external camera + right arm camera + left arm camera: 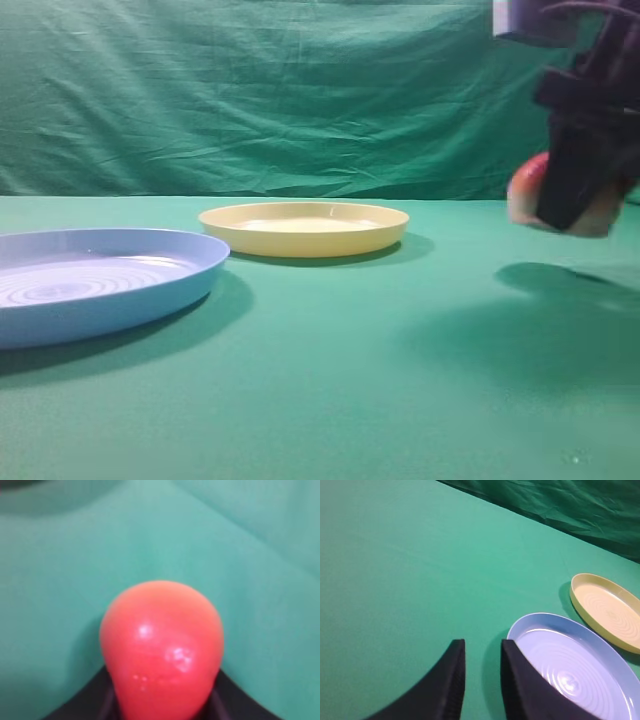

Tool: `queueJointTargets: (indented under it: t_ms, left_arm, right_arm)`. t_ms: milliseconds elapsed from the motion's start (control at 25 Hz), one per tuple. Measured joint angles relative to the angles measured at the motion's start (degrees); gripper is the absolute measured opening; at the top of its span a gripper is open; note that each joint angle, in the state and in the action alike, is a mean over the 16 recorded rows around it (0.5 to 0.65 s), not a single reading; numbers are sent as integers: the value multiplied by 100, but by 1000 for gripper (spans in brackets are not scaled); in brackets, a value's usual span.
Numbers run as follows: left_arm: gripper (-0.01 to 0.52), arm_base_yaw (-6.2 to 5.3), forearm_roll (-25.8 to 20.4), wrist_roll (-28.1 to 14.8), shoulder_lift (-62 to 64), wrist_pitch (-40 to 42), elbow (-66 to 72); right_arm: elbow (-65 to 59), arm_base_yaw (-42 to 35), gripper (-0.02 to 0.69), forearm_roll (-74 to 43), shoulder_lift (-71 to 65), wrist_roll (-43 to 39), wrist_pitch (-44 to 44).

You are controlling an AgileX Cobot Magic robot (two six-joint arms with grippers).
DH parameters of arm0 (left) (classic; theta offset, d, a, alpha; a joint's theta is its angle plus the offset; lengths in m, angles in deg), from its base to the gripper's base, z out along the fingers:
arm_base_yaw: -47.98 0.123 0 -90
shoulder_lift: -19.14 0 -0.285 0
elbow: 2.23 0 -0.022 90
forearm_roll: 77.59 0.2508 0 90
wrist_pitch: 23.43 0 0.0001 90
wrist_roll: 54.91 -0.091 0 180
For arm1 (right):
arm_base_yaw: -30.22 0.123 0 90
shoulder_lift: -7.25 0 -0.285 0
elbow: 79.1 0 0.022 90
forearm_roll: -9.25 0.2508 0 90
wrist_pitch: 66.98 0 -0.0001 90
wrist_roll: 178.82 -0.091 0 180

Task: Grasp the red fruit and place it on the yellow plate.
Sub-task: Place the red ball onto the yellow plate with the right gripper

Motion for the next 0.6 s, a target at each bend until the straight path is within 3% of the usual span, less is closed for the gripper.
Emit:
queueJointTargets:
  t_ms: [360, 600]
  left_arm:
    - [157, 0, 0, 0, 0, 0, 0]
    - [157, 0, 0, 0, 0, 0, 0]
  right_arm:
    - [1091, 629, 196, 50, -1017, 3, -449]
    - [1473, 779, 307, 65, -1662, 3, -499]
